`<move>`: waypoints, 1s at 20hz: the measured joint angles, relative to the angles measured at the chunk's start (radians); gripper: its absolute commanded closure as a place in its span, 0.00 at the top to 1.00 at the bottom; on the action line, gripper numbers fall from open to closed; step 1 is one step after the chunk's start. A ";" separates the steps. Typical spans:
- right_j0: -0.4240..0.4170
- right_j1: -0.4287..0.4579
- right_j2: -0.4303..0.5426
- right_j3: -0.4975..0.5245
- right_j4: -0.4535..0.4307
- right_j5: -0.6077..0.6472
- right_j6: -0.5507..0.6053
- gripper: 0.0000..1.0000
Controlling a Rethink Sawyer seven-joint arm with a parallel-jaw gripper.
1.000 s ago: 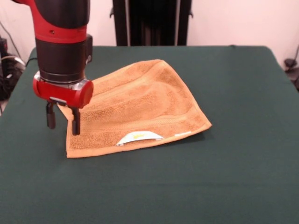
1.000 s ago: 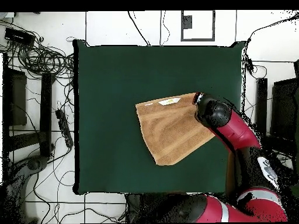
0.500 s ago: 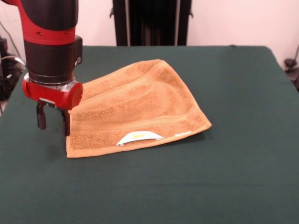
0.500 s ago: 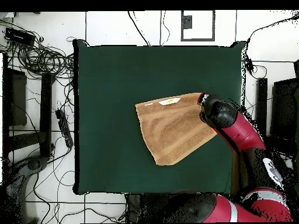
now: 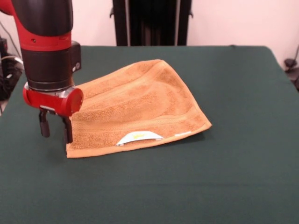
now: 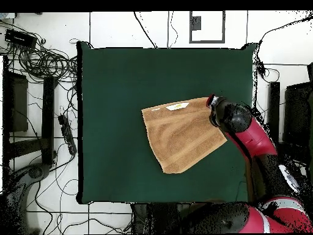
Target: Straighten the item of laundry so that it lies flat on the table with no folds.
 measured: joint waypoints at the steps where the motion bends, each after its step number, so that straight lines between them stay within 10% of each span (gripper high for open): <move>1: -0.005 0.000 0.009 0.000 0.000 0.000 0.000 1.00; 20: -0.069 0.000 0.150 0.013 0.000 0.004 0.000 1.00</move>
